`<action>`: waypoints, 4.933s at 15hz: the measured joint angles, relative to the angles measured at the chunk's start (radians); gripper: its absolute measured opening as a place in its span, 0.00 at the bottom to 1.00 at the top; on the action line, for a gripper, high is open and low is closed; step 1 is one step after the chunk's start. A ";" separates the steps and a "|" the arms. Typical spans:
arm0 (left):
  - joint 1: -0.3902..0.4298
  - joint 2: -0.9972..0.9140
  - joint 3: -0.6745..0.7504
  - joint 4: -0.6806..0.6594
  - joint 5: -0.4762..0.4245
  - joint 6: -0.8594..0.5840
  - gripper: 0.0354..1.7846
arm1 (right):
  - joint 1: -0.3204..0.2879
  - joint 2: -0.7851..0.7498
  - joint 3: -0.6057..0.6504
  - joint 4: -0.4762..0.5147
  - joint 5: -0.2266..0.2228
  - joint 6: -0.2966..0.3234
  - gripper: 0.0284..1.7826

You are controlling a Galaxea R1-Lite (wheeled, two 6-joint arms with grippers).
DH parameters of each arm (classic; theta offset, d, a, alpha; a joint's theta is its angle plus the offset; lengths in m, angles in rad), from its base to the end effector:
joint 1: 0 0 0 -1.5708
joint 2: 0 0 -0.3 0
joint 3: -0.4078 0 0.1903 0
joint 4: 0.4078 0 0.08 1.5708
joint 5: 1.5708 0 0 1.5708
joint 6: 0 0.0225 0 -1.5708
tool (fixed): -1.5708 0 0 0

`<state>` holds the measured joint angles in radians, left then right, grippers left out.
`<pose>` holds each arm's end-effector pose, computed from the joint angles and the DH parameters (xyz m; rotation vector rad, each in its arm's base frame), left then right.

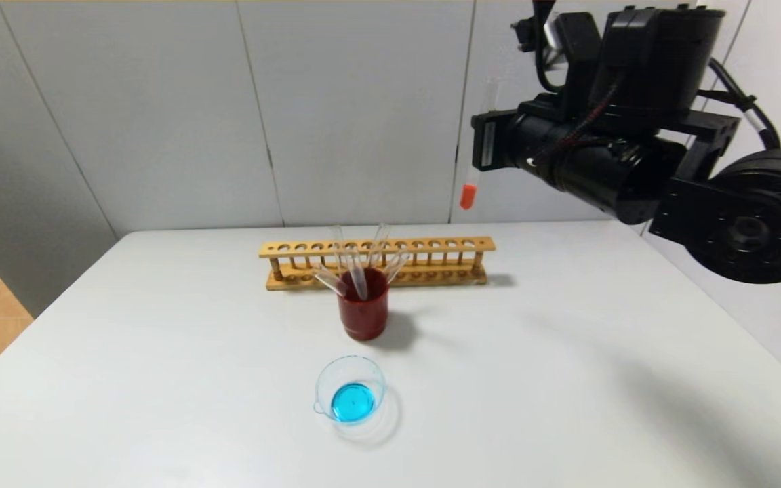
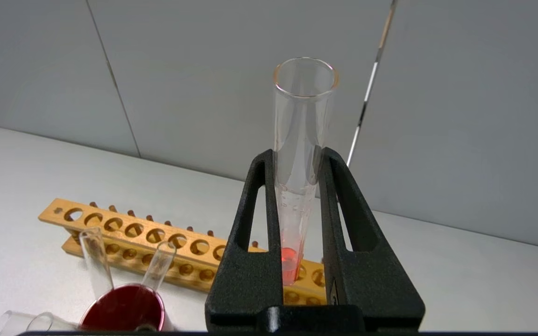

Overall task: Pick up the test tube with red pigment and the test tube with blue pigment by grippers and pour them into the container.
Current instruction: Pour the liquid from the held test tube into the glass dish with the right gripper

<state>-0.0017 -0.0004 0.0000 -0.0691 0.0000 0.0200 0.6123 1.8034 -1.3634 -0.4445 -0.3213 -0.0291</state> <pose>-0.0231 0.0000 0.0825 0.0199 -0.0695 -0.0010 0.2993 0.2015 0.2863 -0.0269 -0.0083 0.2909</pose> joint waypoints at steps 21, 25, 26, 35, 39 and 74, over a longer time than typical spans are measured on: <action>0.000 0.000 0.000 0.000 0.000 0.000 0.96 | 0.142 -0.222 0.324 -0.020 -0.034 -0.140 0.13; 0.000 0.000 0.000 0.000 0.000 0.000 0.96 | 0.193 -0.238 0.401 -0.021 -0.038 -0.139 0.13; 0.000 0.000 0.000 0.000 0.000 0.000 0.96 | 0.197 -0.244 0.422 -0.021 -0.039 -0.138 0.13; 0.000 0.000 0.000 0.000 0.000 0.000 0.96 | 0.249 -0.284 0.585 -0.019 -0.036 -0.179 0.13; 0.000 0.000 0.000 0.000 0.000 0.000 0.96 | 0.274 -0.237 0.576 -0.020 -0.030 -0.189 0.13; 0.000 0.000 0.000 0.000 0.000 0.000 0.96 | 0.329 0.085 0.389 0.069 -0.037 -0.962 0.13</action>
<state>-0.0017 -0.0004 0.0000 -0.0691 -0.0004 0.0200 0.9413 1.8881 -0.9745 -0.3751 -0.3587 -0.9909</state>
